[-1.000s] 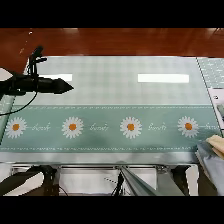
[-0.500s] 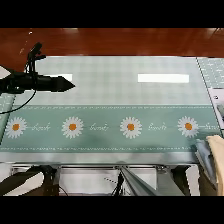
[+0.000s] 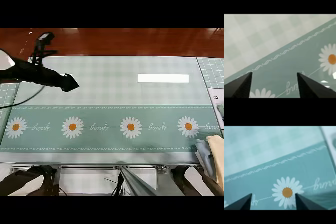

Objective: Fold the shirts.

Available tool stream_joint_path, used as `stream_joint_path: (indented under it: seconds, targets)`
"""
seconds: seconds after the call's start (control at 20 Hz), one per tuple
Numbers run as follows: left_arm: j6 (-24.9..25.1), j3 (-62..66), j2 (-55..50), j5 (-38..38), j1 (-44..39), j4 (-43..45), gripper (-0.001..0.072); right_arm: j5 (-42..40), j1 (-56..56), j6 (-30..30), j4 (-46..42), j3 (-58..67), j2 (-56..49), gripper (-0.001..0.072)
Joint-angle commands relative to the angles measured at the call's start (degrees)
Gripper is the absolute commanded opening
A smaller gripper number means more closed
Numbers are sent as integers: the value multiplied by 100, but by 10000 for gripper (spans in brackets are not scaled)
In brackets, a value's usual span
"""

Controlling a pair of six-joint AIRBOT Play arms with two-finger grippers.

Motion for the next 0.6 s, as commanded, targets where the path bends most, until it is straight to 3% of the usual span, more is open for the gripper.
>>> stream_joint_path:
  seconds: [0.0,0.15,0.55]
  targets:
    - [-1202,275,-57,59,-780,1764,717,-339,1558,-170,-1027,4,-382,613]
    - [-1784,273,4,-503,-817,1762,716,-623,2240,203,-1237,-50,-479,589]
    - [-2673,271,352,-42,-815,2238,713,-1519,3220,435,-962,-719,-474,589]
